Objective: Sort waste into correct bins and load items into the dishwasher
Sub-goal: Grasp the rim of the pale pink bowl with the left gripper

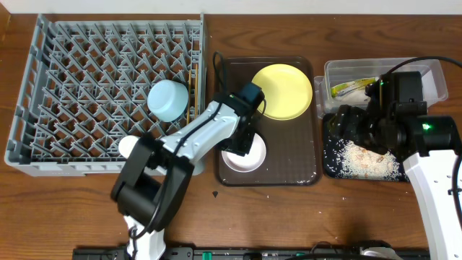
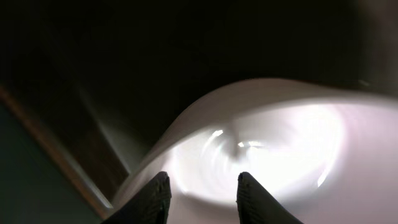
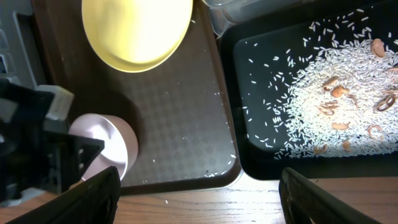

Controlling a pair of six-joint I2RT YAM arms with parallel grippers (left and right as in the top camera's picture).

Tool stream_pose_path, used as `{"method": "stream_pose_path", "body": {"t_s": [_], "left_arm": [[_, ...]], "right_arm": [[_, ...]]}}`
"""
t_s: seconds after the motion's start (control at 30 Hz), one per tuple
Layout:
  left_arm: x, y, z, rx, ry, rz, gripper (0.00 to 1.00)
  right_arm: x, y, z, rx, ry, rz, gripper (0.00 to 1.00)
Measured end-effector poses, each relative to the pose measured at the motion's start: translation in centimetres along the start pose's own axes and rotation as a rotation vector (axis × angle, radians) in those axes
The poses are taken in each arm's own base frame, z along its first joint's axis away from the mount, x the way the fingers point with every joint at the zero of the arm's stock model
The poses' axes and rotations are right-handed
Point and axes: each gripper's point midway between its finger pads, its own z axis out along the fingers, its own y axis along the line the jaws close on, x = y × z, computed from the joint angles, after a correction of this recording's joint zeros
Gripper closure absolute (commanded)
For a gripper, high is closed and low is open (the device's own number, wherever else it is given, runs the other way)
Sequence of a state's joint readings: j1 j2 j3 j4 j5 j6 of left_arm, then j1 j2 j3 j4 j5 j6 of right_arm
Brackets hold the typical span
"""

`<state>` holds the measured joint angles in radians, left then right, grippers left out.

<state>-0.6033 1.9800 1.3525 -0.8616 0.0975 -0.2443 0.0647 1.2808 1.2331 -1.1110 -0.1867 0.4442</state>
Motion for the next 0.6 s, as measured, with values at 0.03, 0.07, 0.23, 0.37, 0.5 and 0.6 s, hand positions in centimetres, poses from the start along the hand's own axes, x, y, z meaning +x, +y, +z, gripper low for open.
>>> {"method": "stream_pose_path", "body": {"t_s": [0.03, 0.07, 0.23, 0.37, 0.5, 0.6], "left_arm": [[0.0, 0.0, 0.5, -0.003, 0.008, -0.006, 0.76], [0.1, 0.1, 0.9, -0.009, 0.018, -0.010, 0.77], [0.3, -0.1, 1.1, 0.007, 0.034, -0.015, 0.77], [0.5, -1.2, 0.9, 0.067, 0.048, -0.016, 0.75], [-1.5, -3.9, -0.5, 0.196, -0.040, -0.001, 0.73], [-2.9, -6.4, -2.7, 0.262, -0.127, 0.026, 0.73]], "right_arm": [[0.0, 0.0, 0.0, 0.000, -0.001, 0.000, 0.20], [0.0, 0.0, 0.0, 0.000, 0.000, 0.000, 0.20], [0.0, 0.0, 0.0, 0.000, 0.000, 0.000, 0.20], [0.0, 0.0, 0.0, 0.000, 0.000, 0.000, 0.20], [-0.1, 0.0, 0.0, -0.002, -0.004, -0.001, 0.21], [-0.1, 0.0, 0.0, -0.002, -0.004, -0.001, 0.20]]}}
